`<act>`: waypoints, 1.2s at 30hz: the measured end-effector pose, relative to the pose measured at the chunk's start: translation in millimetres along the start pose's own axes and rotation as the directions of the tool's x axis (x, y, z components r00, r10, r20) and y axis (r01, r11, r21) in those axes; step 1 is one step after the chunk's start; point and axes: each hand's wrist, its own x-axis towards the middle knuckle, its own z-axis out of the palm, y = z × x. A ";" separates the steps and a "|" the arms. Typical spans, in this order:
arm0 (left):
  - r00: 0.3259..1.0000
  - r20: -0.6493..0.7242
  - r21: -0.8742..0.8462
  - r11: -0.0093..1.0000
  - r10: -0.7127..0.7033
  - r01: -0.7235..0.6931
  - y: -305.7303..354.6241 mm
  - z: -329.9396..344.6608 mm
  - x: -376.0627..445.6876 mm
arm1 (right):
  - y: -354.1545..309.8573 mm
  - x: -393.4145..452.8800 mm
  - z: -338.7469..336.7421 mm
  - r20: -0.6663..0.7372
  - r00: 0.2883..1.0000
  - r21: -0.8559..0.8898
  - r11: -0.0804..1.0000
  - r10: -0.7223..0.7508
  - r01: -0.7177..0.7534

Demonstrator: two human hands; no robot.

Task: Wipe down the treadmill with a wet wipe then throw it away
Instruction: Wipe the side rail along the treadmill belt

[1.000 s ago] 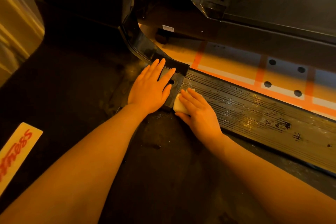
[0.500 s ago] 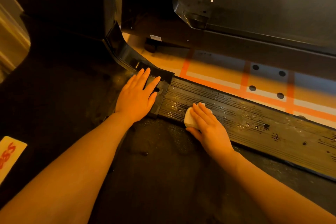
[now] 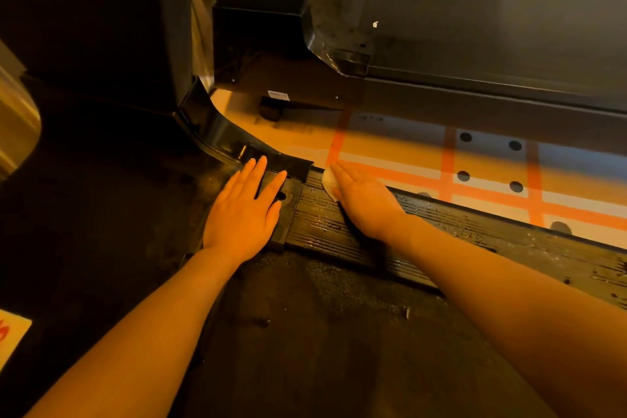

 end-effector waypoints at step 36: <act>0.981 0.109 -0.159 0.977 0.163 -0.145 142.7 10.1 41.4 | 62.8 -128.7 19.1 -0.130 0.942 0.009 0.950 0.309 -0.311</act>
